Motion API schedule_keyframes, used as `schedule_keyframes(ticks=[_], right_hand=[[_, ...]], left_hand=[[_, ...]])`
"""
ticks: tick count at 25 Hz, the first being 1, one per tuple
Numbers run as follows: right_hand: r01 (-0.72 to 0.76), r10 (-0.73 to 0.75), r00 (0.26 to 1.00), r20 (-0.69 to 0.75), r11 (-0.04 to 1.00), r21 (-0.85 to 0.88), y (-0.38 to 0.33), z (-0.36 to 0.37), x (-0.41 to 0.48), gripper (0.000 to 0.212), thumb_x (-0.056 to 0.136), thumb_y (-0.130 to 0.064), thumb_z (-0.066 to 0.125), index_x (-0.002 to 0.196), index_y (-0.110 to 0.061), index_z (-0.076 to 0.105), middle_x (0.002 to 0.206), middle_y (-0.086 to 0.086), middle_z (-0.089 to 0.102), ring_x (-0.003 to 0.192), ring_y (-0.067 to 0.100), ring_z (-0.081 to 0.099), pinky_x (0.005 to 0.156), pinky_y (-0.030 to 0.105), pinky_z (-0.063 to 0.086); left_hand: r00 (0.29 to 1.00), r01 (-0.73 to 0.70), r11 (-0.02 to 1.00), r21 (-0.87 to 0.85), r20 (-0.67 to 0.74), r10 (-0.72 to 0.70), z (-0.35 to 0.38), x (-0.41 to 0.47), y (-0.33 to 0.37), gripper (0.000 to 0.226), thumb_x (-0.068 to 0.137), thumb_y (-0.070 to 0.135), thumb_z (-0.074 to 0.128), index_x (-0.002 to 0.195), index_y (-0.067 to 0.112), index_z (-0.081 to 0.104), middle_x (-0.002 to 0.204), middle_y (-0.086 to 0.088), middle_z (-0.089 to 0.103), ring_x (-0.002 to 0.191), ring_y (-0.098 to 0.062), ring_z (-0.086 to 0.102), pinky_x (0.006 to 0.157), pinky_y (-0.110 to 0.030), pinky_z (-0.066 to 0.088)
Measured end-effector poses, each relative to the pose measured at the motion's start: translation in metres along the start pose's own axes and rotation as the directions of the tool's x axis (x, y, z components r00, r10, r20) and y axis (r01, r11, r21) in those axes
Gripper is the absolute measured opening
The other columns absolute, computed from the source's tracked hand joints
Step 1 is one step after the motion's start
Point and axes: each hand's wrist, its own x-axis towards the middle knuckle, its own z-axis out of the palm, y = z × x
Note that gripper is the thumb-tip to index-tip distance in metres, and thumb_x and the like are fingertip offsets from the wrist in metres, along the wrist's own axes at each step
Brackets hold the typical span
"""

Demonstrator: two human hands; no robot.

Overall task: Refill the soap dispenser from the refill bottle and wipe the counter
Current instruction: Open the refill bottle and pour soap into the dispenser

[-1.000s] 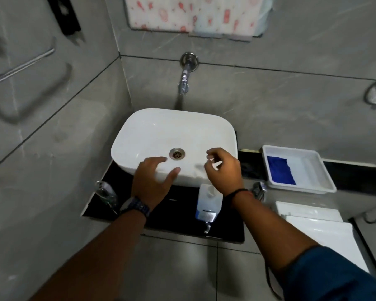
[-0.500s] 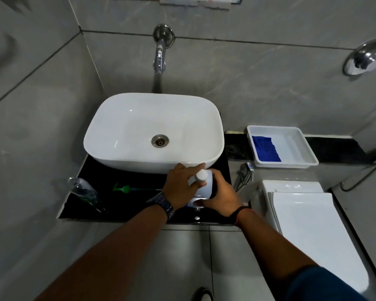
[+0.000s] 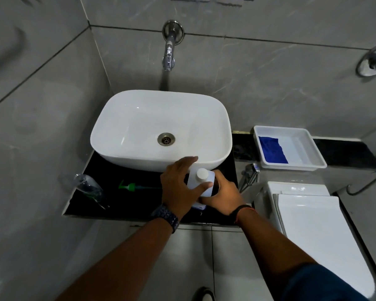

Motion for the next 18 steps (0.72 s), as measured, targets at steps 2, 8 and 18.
schedule_keyframes(ticks=[2, 8, 18], right_hand=[[0.009, -0.009, 1.000, 0.010, 1.000, -0.028, 0.000, -0.001, 0.001, 0.078, 0.057, -0.040, 0.080, 0.126, -0.042, 0.043, 0.115, -0.012, 0.064, 0.100, 0.008, 0.060, 0.072, 0.010, 0.043], [0.017, -0.014, 0.999, 0.049, 0.999, -0.049, 0.003, -0.007, 0.004, 0.081, 0.055, -0.044, 0.082, 0.126, -0.039, 0.045, 0.111, -0.017, 0.064, 0.100, 0.004, 0.060, 0.069, 0.002, 0.043], [0.020, -0.012, 0.997, 0.080, 0.994, -0.109, 0.004, -0.012, 0.007, 0.076, 0.054, -0.044, 0.084, 0.119, -0.048, 0.045, 0.099, -0.025, 0.062, 0.090, -0.022, 0.054, 0.067, -0.002, 0.042]], left_hand=[[0.990, -0.053, 0.998, 0.022, 0.129, 0.049, 0.003, 0.002, 0.006, 0.070, 0.063, 0.037, 0.082, 0.126, 0.020, 0.057, 0.118, 0.002, 0.065, 0.111, -0.019, 0.056, 0.095, -0.049, 0.042], [0.995, -0.092, 0.980, 0.179, 0.053, 0.084, 0.001, 0.006, 0.002, 0.046, 0.063, 0.039, 0.078, 0.102, 0.017, 0.071, 0.083, -0.001, 0.065, 0.085, -0.024, 0.058, 0.078, -0.042, 0.045], [0.981, 0.171, 0.983, 0.074, -0.103, -0.163, -0.009, 0.012, -0.031, 0.028, 0.068, 0.033, 0.079, 0.089, 0.018, 0.071, 0.091, -0.003, 0.064, 0.088, -0.023, 0.058, 0.077, -0.037, 0.051]])
